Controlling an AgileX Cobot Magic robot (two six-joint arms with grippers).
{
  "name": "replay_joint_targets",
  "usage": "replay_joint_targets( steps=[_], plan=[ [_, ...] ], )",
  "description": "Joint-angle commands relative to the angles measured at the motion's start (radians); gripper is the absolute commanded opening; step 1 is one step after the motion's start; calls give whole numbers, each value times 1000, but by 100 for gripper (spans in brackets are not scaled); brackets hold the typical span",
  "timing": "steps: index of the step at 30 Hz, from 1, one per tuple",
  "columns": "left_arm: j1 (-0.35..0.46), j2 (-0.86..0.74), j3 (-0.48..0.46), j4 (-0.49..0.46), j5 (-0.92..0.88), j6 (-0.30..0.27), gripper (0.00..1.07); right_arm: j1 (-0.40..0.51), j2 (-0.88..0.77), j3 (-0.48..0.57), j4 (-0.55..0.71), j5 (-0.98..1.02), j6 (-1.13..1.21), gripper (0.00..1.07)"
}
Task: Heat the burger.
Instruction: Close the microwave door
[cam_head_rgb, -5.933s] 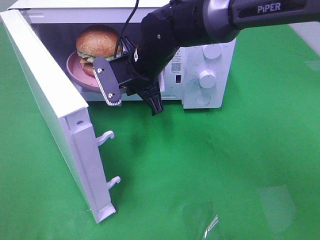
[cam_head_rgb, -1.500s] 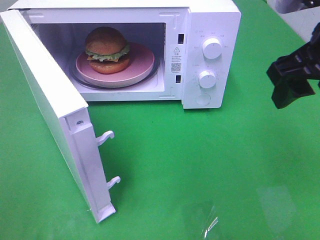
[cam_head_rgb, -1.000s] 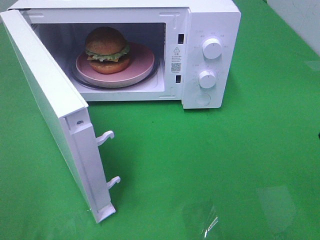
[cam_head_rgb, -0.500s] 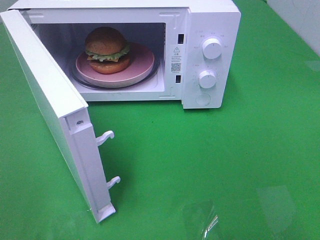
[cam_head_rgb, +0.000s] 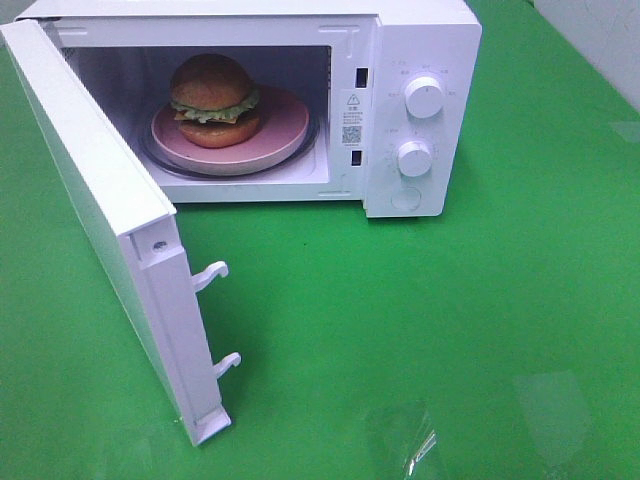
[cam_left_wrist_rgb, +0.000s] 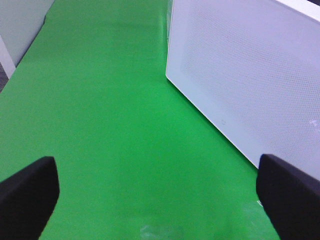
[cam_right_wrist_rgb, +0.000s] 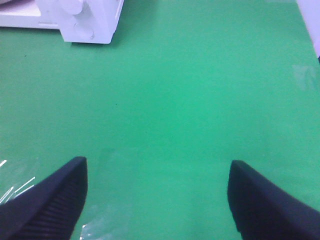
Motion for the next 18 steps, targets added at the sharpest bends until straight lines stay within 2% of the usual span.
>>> replay_joint_targets(
  steps=[1,6,9,18],
  plan=[
    [-6,-15,3,0,-9,-2,100,-36,-77,11,0,5,1,74],
    [-6,-15,3,0,-9,-2,100,-39,-124,24,0,23,1,74],
    [-6,-15,3,0,-9,-2,100,-71,-206,26,3,24,1,73],
    [-6,-13,3,0,-9,-2,100,-85,-211,26,5,24,0,73]
  ],
)
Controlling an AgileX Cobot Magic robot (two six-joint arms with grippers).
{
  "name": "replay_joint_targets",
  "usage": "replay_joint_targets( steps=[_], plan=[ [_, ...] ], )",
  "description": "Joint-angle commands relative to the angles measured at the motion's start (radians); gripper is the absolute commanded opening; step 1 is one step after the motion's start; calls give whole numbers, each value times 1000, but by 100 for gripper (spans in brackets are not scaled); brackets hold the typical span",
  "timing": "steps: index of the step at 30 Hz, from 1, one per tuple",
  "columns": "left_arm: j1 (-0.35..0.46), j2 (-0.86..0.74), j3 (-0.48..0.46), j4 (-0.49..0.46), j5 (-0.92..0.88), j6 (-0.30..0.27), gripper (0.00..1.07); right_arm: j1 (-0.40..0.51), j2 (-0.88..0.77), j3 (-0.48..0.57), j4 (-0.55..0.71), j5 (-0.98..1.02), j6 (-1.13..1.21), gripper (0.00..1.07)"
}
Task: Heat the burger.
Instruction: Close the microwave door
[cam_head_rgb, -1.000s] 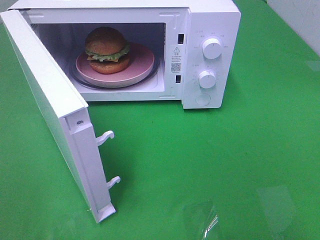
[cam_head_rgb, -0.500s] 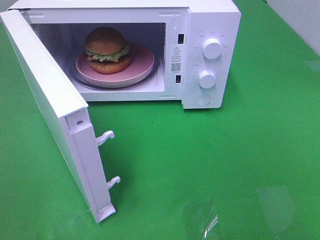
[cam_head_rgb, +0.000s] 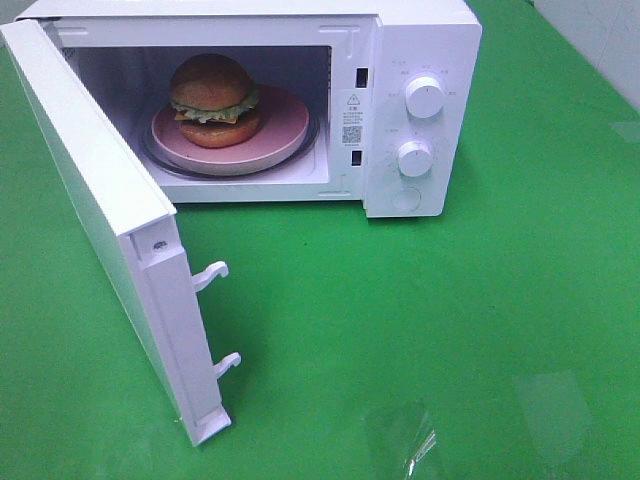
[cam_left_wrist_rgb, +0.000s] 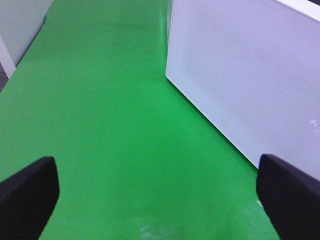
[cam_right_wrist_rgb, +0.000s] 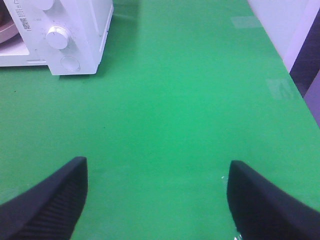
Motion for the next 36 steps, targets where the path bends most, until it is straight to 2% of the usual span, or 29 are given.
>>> replay_joint_targets(
  steps=[1,36],
  plan=[
    [-6,-13,3,0,-9,-2,100,-5,-27,0,0,-2,2,73],
    [-6,-13,3,0,-9,-3,100,-5,-27,0,0,-2,2,73]
  ],
)
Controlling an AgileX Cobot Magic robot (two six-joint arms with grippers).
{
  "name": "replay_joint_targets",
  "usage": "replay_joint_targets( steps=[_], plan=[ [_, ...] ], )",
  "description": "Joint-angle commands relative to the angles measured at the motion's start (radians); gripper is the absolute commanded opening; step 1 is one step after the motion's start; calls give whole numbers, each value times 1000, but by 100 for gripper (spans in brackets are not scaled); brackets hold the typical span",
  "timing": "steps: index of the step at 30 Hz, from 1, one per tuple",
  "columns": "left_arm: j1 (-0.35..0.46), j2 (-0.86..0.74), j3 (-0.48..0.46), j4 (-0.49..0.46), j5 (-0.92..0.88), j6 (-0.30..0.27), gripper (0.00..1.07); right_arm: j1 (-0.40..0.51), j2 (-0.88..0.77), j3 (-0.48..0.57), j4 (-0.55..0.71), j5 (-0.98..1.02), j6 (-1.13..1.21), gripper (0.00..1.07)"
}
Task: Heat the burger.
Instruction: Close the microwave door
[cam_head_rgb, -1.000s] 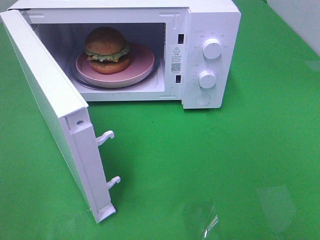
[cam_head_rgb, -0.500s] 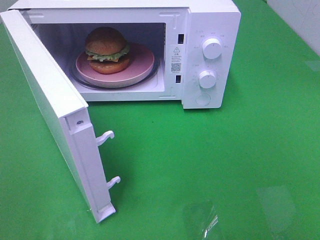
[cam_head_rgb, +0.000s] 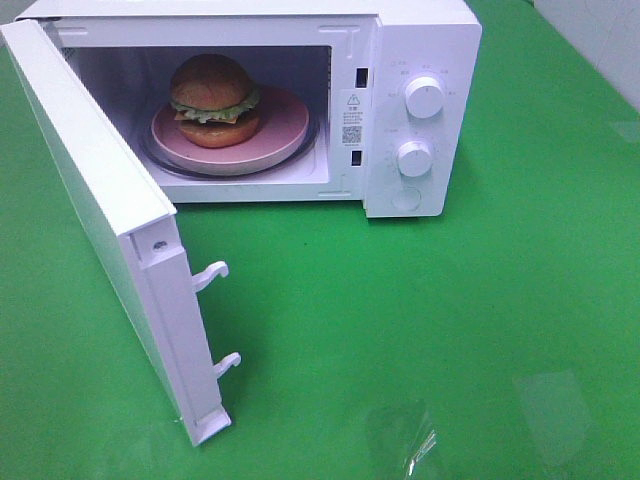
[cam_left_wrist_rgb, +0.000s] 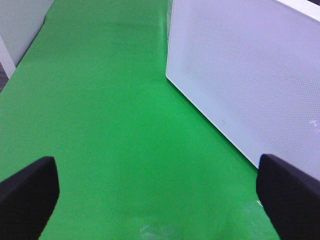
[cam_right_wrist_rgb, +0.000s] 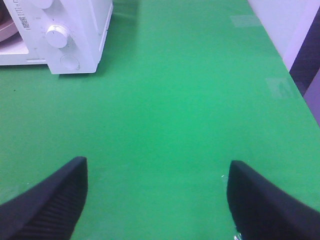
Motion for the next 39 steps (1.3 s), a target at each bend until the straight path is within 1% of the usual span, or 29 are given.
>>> replay_joint_targets(
  steps=[1,7,8,11,12,13,14,15,16,17,18,19,21,22,23,24,25,26,27,28,29,30,31,32,33,36,38,39],
  plan=[
    [-6,-13,3,0,-9,-3,100,-5,-27,0,0,-6,2,73],
    [-6,-13,0,3,-12,-11,99,-5,-27,0,0,-6,2,73],
    [-6,-13,-8,0,-21,-11,97,-5,-27,0,0,-6,2,73],
    [-6,-13,-11,0,-27,-11,96,-5,-27,0,0,-6,2,73],
    [-6,-13,-20,9,-45,-11,92,-5,-27,0,0,-6,2,73],
    [-6,-13,-20,9,-45,-11,92,-5,-27,0,0,-6,2,73],
    [-6,-13,-27,14,-79,-11,88,-5,-27,0,0,-6,2,73],
    [-6,-13,-27,14,-79,-11,88,-5,-27,0,0,-6,2,73],
    [-6,-5,-28,13,-130,-11,82,-5,-27,0,0,-6,2,73],
    [-6,-5,-28,13,-130,-11,82,-5,-27,0,0,-6,2,73],
    [-6,13,-28,6,-171,-11,73,-5,-27,0,0,-6,2,73],
    [-6,13,-28,6,-171,-11,73,-5,-27,0,0,-6,2,73],
    [-6,86,-28,5,-243,-11,52,-5,-27,0,0,-6,2,73],
    [-6,86,-28,5,-243,-11,52,-5,-27,0,0,-6,2,73],
    [-6,129,-28,5,-282,-11,42,-5,-27,0,0,-6,2,73],
    [-6,129,-28,5,-282,-11,42,-5,-27,0,0,-6,2,73],
    [-6,176,-27,5,-329,-11,31,-5,-27,0,0,-6,2,73],
    [-6,176,-27,5,-329,-11,31,-5,-27,0,0,-6,2,73],
    [-6,230,-27,4,-390,-11,19,-5,-27,0,0,-6,2,73],
    [-6,230,-27,4,-390,-11,19,-5,-27,0,0,-6,2,73],
    [-6,282,-27,2,-445,-11,5,-5,-27,0,0,-6,2,73],
    [-6,282,-27,2,-445,-11,5,-5,-27,0,0,-6,2,73],
    [-6,303,-24,1,-470,-11,0,-5,-27,0,0,-6,2,73],
    [-6,303,-24,1,-470,-11,0,-5,-27,0,0,-6,2,73],
    [-6,372,-2,-2,-584,-11,0,-5,-27,0,0,-6,2,73],
    [-6,391,8,-4,-634,-11,0,-5,-27,0,0,-6,2,73],
    [-6,489,65,-14,-856,-11,0,-5,-27,0,0,-6,2,73],
    [-6,489,65,-14,-856,-11,0,-5,-27,0,0,-6,2,73]
  ],
)
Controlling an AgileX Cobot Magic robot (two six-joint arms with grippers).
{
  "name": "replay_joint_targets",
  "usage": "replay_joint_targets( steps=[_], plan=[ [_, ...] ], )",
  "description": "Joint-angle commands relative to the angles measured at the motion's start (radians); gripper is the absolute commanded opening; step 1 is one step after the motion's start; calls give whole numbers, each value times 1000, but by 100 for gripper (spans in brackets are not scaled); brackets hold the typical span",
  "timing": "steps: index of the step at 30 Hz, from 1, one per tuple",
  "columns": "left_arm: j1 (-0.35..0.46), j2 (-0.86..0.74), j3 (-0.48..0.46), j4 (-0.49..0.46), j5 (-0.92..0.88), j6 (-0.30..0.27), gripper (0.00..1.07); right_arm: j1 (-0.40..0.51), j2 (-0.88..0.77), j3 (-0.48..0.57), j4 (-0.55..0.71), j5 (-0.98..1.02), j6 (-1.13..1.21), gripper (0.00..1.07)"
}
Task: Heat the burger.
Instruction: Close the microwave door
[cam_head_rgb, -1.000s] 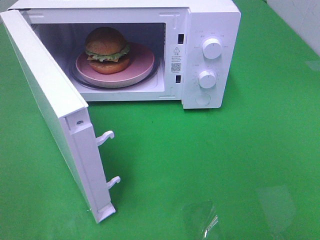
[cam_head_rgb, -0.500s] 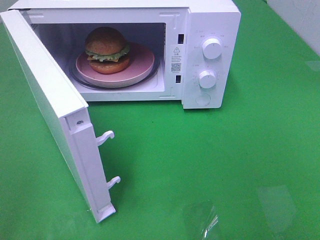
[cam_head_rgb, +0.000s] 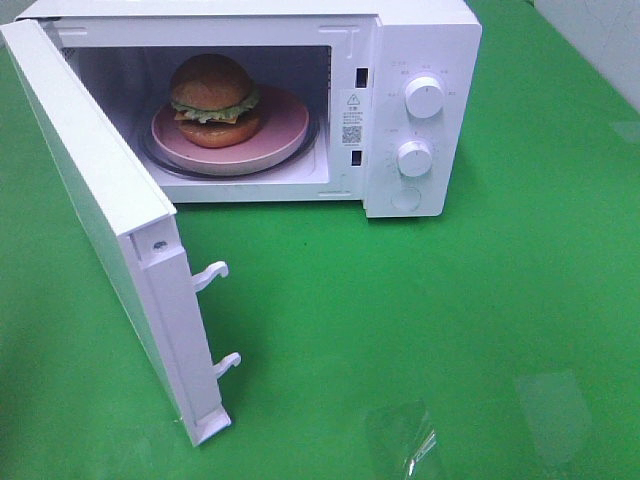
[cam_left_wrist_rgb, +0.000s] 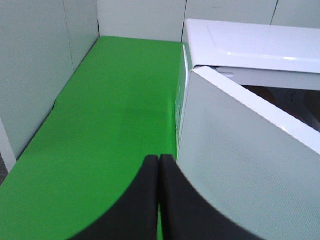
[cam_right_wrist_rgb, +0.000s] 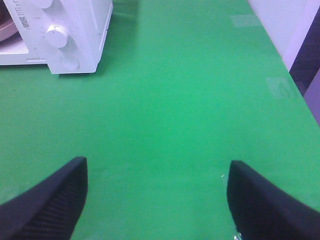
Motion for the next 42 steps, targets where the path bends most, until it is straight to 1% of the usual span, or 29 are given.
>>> replay_joint_targets(
  steps=[1,2,4,5,6,7,8,9,14,15,16,18,19,20,21,22,23,24,25,26,27,28,31,32,33,34,35,37,42],
  plan=[
    [-6,102,62,-16,-282,-8,0,-5,-27,0,0,-6,2,73],
    [-6,102,62,-16,-282,-8,0,-5,-27,0,0,-6,2,73],
    [-6,148,88,-16,-386,-8,0,-5,-27,0,0,-6,2,73],
    [-6,202,120,-15,-504,-8,0,-5,-27,0,0,-6,2,73],
    [-6,202,120,-15,-504,-8,0,-5,-27,0,0,-6,2,73],
    [-6,259,158,-15,-623,-8,0,-5,-27,0,0,-6,2,73],
    [-6,259,158,-15,-623,-8,0,-5,-27,0,0,-6,2,73],
    [-6,312,187,-14,-719,-8,0,-5,-27,0,0,-6,2,73],
    [-6,430,232,27,-871,-14,0,-5,-27,0,0,-6,2,73],
    [-6,494,235,76,-900,-41,0,-5,-27,0,0,-6,2,73],
    [-6,494,235,76,-900,-41,0,-5,-27,0,0,-6,2,73],
    [-6,580,235,189,-951,-108,0,-5,-27,0,0,-6,2,73],
    [-6,580,235,189,-951,-108,0,-5,-27,0,0,-6,2,73],
    [-6,646,235,285,-1006,-172,0,-5,-27,0,0,-6,2,73],
    [-6,646,235,285,-1006,-172,0,-5,-27,0,0,-6,2,73],
    [-6,707,235,378,-1059,-237,0,-5,-27,0,0,-6,2,73],
    [-6,707,235,378,-1059,-237,0,-5,-27,0,0,-6,2,73],
    [-6,752,235,458,-1101,-275,0,-5,-27,0,0,-6,2,73],
    [-6,752,235,458,-1101,-275,0,-5,-27,0,0,-6,2,73],
    [-6,806,235,533,-1152,-299,0,-5,-27,0,0,-6,2,73],
    [-6,806,235,533,-1152,-299,0,-5,-27,0,0,-6,2,73],
    [-7,849,235,585,-1191,-299,0,-5,-27,0,0,-6,2,73],
    [-27,889,225,595,-1206,-298,0,-5,-27,0,0,-6,2,73],
    [-59,917,208,582,-1207,-289,0,-5,-27,0,0,-6,2,73],
    [-59,917,208,582,-1207,-289,0,-5,-27,0,0,-6,2,73],
    [-110,944,187,557,-1206,-274,0,-5,-27,0,0,-6,2,73],
    [-110,944,187,557,-1206,-274,0,-5,-27,0,0,-6,2,73],
    [-197,994,158,455,-1201,-220,0,-5,-27,0,0,-6,2,73],
    [-248,1025,142,384,-1202,-183,0,-5,-27,0,0,-6,2,73]
  ],
)
